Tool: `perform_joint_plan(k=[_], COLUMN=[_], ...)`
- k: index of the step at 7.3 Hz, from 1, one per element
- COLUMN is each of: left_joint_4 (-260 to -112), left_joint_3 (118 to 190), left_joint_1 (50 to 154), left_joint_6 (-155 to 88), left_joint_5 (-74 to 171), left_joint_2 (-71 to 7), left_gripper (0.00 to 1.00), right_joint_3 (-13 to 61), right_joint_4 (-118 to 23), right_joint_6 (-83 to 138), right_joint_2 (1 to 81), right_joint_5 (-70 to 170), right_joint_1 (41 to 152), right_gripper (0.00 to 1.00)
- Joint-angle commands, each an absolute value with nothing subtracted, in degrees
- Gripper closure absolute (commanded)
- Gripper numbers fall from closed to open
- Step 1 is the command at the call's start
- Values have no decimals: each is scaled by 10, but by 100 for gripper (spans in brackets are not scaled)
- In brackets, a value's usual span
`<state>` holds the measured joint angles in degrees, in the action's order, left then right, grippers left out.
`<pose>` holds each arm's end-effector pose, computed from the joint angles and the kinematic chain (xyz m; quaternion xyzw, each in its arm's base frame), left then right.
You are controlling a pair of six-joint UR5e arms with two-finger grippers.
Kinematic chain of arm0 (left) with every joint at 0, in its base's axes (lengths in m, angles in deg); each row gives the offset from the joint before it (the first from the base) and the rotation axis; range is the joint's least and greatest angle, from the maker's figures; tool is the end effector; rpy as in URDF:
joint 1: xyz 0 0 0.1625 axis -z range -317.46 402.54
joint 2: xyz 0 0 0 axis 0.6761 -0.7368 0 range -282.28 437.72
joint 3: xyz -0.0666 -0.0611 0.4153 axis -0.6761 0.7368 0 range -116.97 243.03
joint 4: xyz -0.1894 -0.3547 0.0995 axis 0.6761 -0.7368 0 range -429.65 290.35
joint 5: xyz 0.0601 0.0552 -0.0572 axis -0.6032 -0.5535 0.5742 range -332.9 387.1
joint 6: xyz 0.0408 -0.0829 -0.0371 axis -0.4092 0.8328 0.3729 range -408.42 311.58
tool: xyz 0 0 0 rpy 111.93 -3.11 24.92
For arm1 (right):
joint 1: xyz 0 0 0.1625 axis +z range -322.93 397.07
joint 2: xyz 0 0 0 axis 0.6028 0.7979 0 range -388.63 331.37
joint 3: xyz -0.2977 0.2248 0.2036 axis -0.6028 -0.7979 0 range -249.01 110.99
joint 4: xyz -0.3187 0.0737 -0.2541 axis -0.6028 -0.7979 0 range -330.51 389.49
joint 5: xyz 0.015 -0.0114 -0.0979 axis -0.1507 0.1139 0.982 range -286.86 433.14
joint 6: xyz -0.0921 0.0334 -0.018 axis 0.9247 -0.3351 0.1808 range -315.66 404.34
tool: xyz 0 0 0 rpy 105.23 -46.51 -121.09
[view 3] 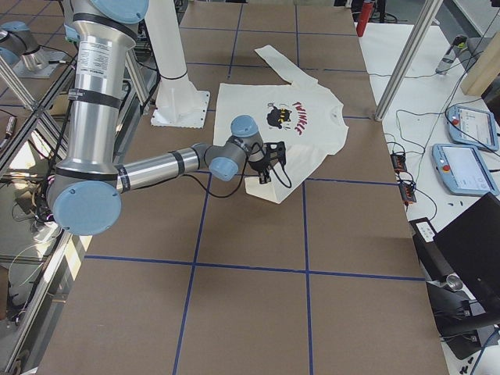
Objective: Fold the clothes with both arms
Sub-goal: 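Lower the right gripper and grasp the cuff of the sleeve nearest it, then carry the sleeve with the right gripper across the shirt toward the collar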
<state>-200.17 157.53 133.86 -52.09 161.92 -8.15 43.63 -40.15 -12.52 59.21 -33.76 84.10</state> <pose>-0.0741 -0.4816 0.5720 0.3382 0.3429 0.1510 0.8633 -0.2711 -0.4443 0.4192 0.1408 -0.3779 0.0544 0.9134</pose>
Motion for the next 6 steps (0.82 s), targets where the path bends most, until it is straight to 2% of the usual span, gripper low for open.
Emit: perform_joint_plan(k=[1, 2, 5, 6], left_joint_4=[-2001, -2001, -2001, -2002], left_joint_3=[1572, 1572, 1567, 1558], left_joint_1=[1339, 1339, 1339, 1339], left_joint_6=[-519, -519, -518, -519], left_joint_5=[1619, 1619, 1618, 1619], left_joint_2=[-81, -81, -82, -83], left_gripper=[0, 0, 0, 0], right_joint_3=[399, 334, 134, 79], right_joint_4=[-679, -715, -713, -673], right_joint_6=[-141, -163, -163, -161], right_joint_2=[345, 241, 12, -24], right_joint_5=[-287, -271, -263, -221], right_joint_1=[823, 815, 799, 763], right_gripper=[100, 100, 100, 100])
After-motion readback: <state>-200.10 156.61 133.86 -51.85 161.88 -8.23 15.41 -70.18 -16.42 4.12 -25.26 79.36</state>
